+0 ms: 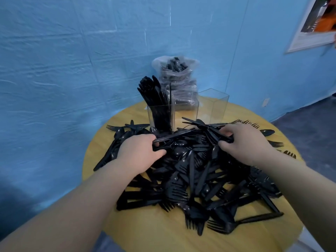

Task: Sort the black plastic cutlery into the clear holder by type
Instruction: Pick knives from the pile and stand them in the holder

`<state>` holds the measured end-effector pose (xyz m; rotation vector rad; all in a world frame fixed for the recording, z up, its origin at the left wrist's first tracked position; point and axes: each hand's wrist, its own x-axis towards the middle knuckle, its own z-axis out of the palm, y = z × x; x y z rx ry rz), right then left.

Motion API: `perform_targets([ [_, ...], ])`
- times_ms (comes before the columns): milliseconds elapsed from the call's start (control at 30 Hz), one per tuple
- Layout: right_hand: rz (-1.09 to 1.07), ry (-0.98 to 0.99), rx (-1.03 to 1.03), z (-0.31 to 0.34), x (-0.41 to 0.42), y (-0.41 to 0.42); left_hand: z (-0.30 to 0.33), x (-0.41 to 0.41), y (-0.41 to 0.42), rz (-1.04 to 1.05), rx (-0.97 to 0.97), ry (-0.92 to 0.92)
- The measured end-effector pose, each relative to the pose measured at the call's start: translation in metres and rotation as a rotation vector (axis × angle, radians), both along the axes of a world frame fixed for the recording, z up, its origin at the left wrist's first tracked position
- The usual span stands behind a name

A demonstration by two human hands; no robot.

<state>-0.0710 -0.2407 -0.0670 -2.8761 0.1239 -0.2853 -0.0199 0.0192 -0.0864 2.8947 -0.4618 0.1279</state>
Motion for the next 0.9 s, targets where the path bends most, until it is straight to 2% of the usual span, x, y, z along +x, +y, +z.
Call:
perform_targets([
  [133,0.026,-0.045,-0.020,-0.004,0.008,-0.005,-0.001,0.012,-0.002,0.089,-0.020,-0.011],
  [400,-0.011,-0.100,0.071,-0.008,0.016,-0.010,-0.003,0.023,0.003,0.187,-0.177,-0.062],
  [533,0.064,-0.008,0.123,-0.009,0.015,-0.006,-0.004,0.024,0.000,0.192,-0.190,-0.055],
  [667,0.114,-0.029,0.141,-0.007,0.019,0.001,-0.003,0.022,0.000,0.190,-0.205,-0.072],
  [800,0.131,-0.039,0.293,-0.003,0.015,-0.002,0.001,0.018,0.001,0.164,-0.229,-0.090],
  [900,0.062,-0.141,0.369,-0.001,0.013,-0.011,0.002,0.014,0.000,0.143,-0.242,-0.062],
])
